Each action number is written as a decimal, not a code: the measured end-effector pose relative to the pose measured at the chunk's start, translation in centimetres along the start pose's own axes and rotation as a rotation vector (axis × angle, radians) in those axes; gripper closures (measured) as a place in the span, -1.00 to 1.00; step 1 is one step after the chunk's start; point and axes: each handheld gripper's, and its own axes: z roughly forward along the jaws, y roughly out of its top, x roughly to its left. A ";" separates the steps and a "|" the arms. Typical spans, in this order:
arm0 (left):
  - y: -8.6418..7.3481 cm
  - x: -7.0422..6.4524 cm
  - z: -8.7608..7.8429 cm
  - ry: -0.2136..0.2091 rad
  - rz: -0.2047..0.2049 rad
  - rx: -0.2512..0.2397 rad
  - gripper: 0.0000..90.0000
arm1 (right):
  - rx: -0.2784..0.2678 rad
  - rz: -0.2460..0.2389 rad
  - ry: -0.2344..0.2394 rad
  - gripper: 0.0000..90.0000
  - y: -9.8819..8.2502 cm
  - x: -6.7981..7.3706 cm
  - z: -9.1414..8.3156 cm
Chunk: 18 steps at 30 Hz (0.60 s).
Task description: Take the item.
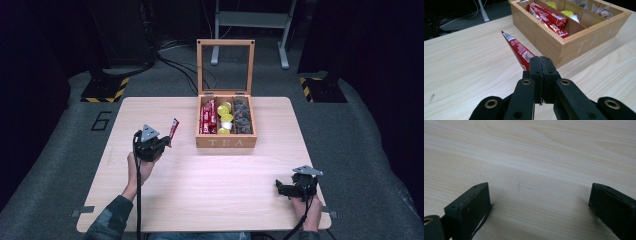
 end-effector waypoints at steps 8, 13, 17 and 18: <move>-1.4 0.6 0.3 0.001 -0.026 0.026 0.97 | 0.000 0.000 0.000 -0.93 0.0 0.0 0.0; -2.3 0.8 0.6 -0.002 -0.034 0.047 0.97 | -0.001 0.002 -0.001 -0.93 0.0 0.0 0.0; -2.7 0.9 0.8 -0.006 -0.049 0.050 0.97 | -0.002 0.003 -0.001 -0.93 0.0 0.0 0.0; -2.8 0.9 0.9 -0.005 -0.052 0.052 0.97 | -0.002 0.004 -0.001 -0.93 0.0 0.0 0.0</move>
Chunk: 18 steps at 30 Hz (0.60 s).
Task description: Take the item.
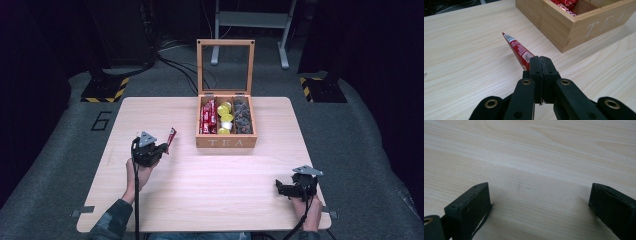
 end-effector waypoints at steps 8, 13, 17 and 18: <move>-1.3 0.4 0.3 -0.003 -0.023 0.031 0.97 | 0.000 0.000 0.000 -0.93 0.0 0.0 0.0; -1.8 0.2 0.3 0.005 -0.013 0.040 0.97 | 0.000 0.000 0.000 -0.93 0.0 0.0 0.0; -2.3 0.2 0.3 0.003 -0.022 0.046 0.97 | 0.000 0.000 0.000 -0.93 0.0 0.0 0.0; -2.4 0.3 0.4 -0.001 -0.029 0.048 0.96 | -0.001 0.000 0.000 -0.93 0.0 0.0 0.0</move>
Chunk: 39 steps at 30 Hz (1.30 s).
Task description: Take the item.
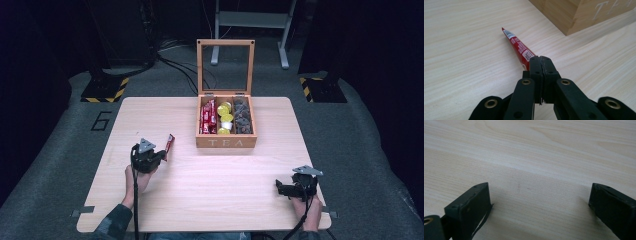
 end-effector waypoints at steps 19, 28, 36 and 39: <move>-1.6 0.4 1.5 0.008 -0.028 0.095 0.93 | -0.001 0.003 -0.002 -0.93 0.0 0.0 0.0; -1.7 0.4 1.3 0.013 -0.062 0.094 0.47 | -0.001 0.005 -0.003 -0.93 0.0 0.0 0.0; -1.4 0.1 0.1 0.023 -0.048 0.072 -0.24 | -0.001 0.005 -0.003 -0.93 0.0 0.0 0.0; -1.3 0.0 -0.6 0.023 -0.025 0.069 -0.39 | -0.001 0.006 -0.003 -0.93 0.0 0.0 0.0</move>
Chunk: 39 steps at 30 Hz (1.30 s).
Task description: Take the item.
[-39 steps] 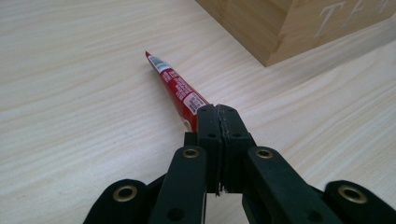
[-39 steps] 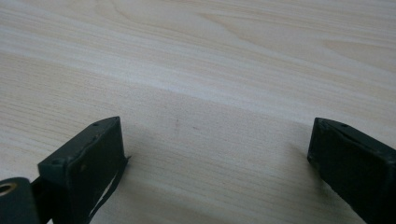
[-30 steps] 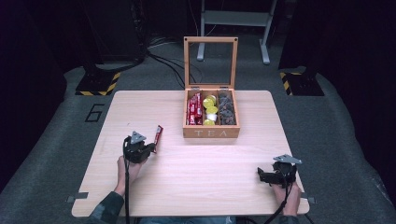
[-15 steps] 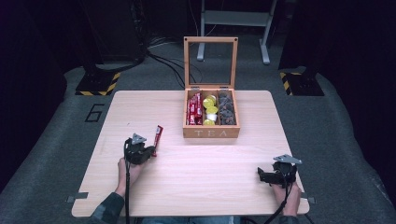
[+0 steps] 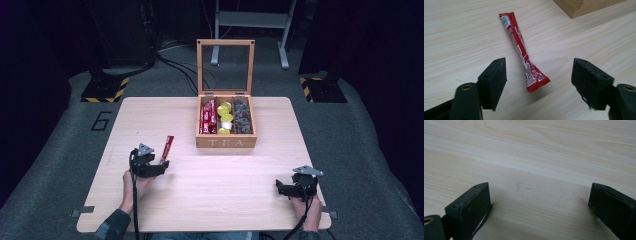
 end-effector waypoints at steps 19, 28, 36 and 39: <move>-1.1 0.7 -5.1 0.034 0.018 -0.062 -0.66 | 0.000 0.003 -0.003 -0.93 0.0 0.0 0.0; -2.7 1.9 -7.0 0.067 -0.003 -0.076 -0.72 | 0.000 0.003 -0.004 -0.93 0.0 0.0 0.0; -5.3 3.7 -7.9 0.120 -0.047 -0.061 -0.75 | 0.000 0.003 -0.004 -0.93 0.0 0.0 0.0; -6.3 4.4 -7.9 0.146 -0.065 -0.054 -0.76 | 0.000 0.003 -0.004 -0.93 0.0 0.0 0.0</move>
